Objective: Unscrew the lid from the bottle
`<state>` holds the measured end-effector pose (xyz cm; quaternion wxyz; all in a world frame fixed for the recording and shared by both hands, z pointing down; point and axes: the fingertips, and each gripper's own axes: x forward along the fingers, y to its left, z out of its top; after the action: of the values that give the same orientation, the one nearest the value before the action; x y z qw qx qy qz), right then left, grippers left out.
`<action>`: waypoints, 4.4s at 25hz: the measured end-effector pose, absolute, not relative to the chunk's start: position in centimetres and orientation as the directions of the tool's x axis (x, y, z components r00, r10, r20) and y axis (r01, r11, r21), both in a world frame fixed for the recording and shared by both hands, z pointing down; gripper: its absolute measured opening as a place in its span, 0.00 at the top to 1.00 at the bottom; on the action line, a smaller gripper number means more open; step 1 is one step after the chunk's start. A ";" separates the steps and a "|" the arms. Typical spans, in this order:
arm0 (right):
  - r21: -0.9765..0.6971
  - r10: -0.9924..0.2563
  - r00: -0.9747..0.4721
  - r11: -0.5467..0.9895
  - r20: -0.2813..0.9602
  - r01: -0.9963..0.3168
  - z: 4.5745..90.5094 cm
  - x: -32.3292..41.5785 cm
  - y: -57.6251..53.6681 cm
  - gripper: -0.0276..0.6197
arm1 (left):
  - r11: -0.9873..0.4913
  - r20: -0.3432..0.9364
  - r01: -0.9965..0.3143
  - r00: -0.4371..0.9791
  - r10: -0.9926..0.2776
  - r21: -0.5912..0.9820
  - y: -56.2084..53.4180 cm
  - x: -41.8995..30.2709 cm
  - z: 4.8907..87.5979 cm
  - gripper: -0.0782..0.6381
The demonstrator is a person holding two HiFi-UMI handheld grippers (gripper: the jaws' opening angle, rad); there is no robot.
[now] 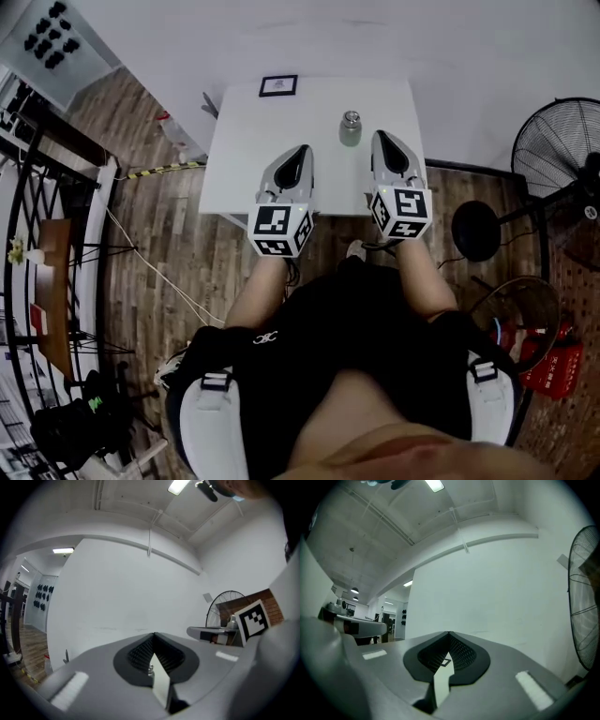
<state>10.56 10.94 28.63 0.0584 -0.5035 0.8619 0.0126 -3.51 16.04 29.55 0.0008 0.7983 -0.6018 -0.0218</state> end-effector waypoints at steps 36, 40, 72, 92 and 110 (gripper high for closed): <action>-0.050 -0.815 -0.578 0.576 0.040 -0.816 39.7 7.6 -9.1 0.68 | -0.597 0.193 -0.797 0.602 -0.775 0.091 -6.7 -2.6 43.8 0.45; -0.083 -0.802 -0.586 0.580 0.112 -0.810 42.7 6.5 -8.9 0.64 | -0.671 0.236 -0.732 0.677 -0.697 0.117 -6.7 -1.4 47.2 0.45; 0.010 -0.851 -0.360 0.394 0.382 -0.919 52.3 4.7 -8.9 0.56 | -0.922 0.262 -0.334 0.924 -0.278 0.197 -7.9 5.1 58.7 0.37; 0.057 -0.083 -0.785 0.996 0.613 -0.061 53.3 3.6 -7.4 0.56 | -0.926 0.317 -0.340 0.907 -0.278 0.161 -7.9 5.2 58.6 0.38; 0.004 0.149 -0.725 0.979 0.672 0.205 52.3 4.0 -7.0 0.55 | -0.905 0.363 -0.404 0.870 -0.334 0.134 -7.6 4.6 58.9 0.39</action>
<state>3.96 -6.96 52.25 -0.3582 0.0955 0.9279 0.0390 4.62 -7.65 58.92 0.1035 0.9613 -0.1921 0.1682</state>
